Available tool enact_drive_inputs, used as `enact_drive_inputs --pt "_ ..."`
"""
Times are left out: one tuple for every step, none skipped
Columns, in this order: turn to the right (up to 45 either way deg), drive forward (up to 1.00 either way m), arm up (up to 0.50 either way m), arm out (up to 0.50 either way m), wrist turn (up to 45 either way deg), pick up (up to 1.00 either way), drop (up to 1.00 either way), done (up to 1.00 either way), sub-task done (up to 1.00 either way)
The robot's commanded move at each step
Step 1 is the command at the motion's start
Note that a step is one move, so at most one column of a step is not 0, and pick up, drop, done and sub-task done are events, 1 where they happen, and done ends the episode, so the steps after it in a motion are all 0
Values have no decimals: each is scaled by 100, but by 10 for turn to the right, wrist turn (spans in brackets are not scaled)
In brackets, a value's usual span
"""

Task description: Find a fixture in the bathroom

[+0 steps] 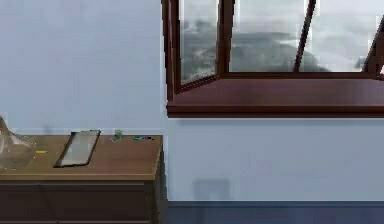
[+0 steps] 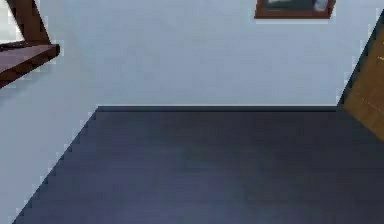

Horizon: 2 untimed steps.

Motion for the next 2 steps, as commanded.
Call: enact_drive_inputs --pt "-450 0 0 0 0 0 0 0 0" --pt "-450 0 0 0 0 0 0 0 0"
